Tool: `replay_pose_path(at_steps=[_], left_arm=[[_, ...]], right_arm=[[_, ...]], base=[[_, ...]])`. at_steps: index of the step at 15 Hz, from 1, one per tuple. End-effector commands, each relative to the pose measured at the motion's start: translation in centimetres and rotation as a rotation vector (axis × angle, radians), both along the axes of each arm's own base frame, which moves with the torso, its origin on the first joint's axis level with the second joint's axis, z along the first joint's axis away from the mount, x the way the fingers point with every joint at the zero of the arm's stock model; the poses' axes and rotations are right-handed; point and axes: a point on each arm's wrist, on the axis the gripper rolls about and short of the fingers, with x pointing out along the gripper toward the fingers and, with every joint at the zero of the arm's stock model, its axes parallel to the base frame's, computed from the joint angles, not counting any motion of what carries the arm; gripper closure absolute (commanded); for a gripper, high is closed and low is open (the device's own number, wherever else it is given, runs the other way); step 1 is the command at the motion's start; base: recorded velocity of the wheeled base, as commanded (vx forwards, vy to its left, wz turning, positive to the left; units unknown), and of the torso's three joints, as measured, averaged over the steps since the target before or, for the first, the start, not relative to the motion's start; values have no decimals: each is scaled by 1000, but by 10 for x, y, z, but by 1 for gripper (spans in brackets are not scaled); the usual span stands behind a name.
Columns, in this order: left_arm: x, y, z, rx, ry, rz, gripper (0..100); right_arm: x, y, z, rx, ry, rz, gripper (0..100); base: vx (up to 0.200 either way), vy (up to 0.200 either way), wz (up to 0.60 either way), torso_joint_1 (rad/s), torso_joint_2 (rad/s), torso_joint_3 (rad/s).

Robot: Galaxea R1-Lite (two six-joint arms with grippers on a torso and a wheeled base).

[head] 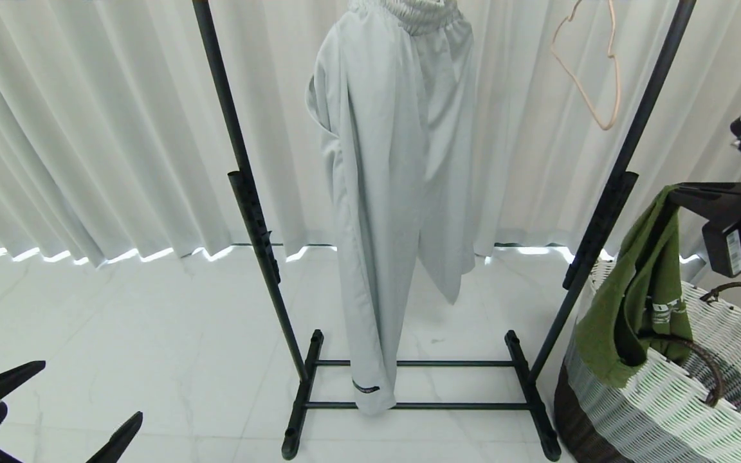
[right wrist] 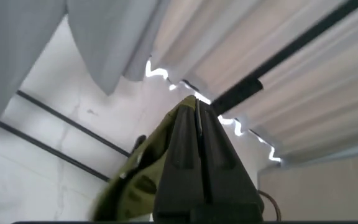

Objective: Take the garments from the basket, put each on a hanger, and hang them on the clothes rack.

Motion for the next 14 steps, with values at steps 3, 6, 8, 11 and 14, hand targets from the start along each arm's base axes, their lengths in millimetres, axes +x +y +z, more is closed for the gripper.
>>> replay_pose_path(at_steps=[3, 6, 8, 11, 14], left_arm=[[-2, -3, 4, -24, -18, -124, 0], [4, -8, 16, -38, -36, -201, 0], [14, -16, 29, -54, -40, -278, 0], [40, -44, 66, -155, -32, -428, 0], [76, -90, 97, -226, 3, -552, 0]], right_arm=[[0, 19, 18, 29, -44, 84, 100], [-5, 32, 23, 37, -53, 154, 100], [-12, 41, 23, 38, -51, 211, 100], [-18, 51, 22, 40, -46, 267, 100], [-24, 58, 22, 71, -31, 309, 100]], base=[[0, 0, 0, 0, 0, 0], [0, 0, 0, 0, 0, 0], [0, 0, 0, 0, 0, 0], [0, 0, 0, 0, 0, 0], [0, 0, 0, 0, 0, 0]])
